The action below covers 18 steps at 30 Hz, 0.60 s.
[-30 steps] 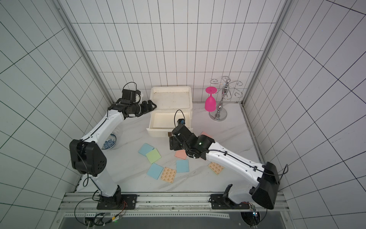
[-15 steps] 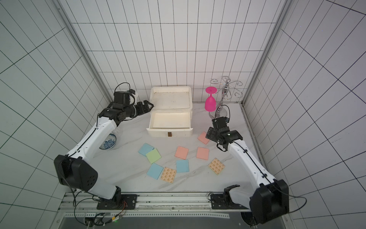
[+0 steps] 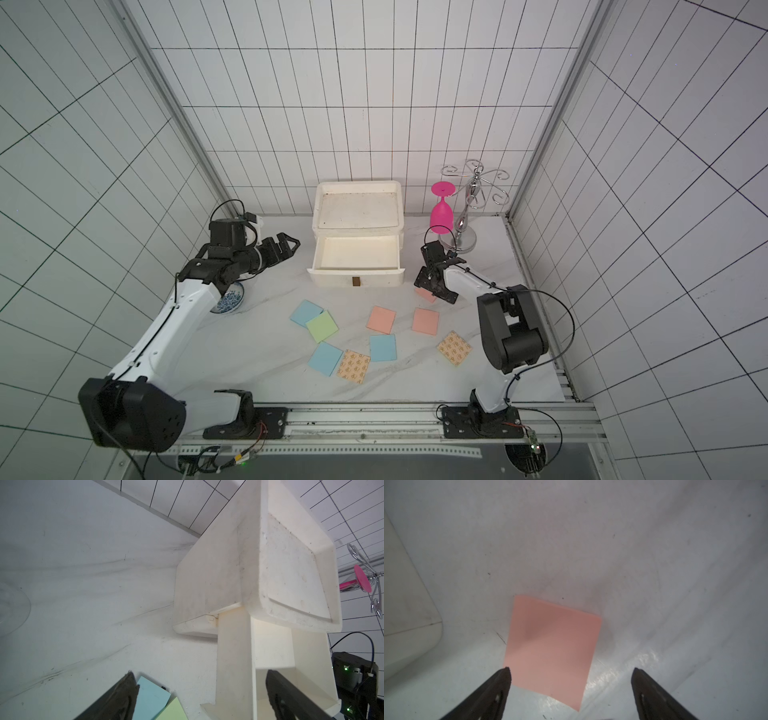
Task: Please put the sticky notes in the drawer by color
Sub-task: Pick up the sticky notes from the center of the board.
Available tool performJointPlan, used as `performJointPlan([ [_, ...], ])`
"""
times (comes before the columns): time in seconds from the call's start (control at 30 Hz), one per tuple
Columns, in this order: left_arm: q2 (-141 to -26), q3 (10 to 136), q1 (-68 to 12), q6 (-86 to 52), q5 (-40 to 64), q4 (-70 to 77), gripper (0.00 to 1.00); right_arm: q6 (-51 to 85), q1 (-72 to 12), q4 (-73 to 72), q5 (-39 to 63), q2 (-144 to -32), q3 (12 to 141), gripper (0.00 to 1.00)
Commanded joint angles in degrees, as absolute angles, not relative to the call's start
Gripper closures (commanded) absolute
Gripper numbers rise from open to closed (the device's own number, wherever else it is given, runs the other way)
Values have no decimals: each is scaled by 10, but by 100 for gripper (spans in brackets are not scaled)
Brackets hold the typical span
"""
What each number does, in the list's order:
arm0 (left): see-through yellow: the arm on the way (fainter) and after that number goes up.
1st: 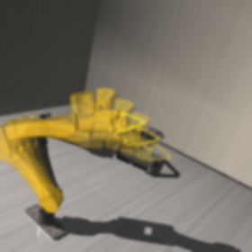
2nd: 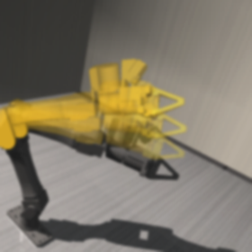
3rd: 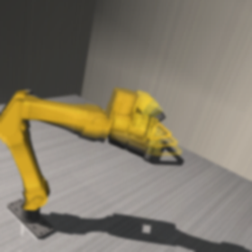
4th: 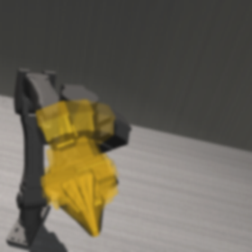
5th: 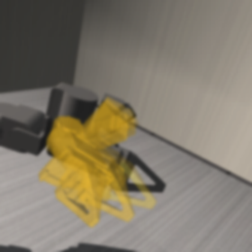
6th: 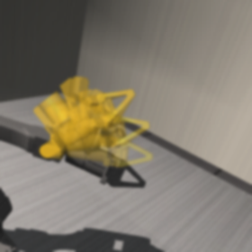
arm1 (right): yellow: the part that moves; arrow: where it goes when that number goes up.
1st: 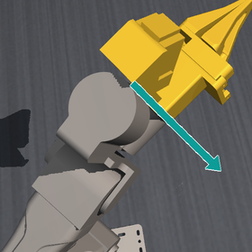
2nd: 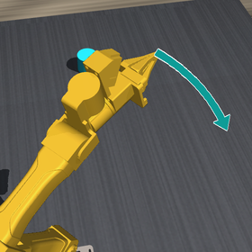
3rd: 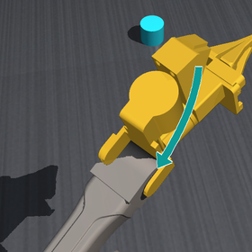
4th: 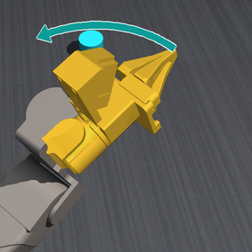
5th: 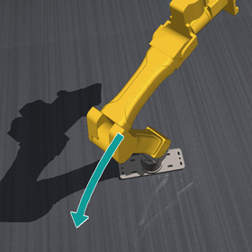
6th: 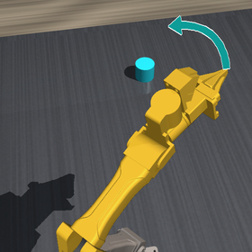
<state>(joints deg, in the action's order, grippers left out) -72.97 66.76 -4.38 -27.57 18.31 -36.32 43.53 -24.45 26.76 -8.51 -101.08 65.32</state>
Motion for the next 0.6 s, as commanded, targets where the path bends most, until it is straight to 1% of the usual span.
performJointPlan([
  [0.0, -710, 643, -42, -258, 189, -364, 1, 452, -256, 254, -90, -1031, 693, 5],
  [0.2, -696, 619, -41, -247, 182, -363, 1, 464, -258, 260, -83, -1082, 712, 5],
  [0.43, -673, 591, -40, -248, 183, -351, 1, 462, -287, 313, -153, -1095, 733, 5],
  [0.57, -672, 590, -40, -251, 192, -344, 1, 461, -295, 350, -172, -1091, 745, 4],
])
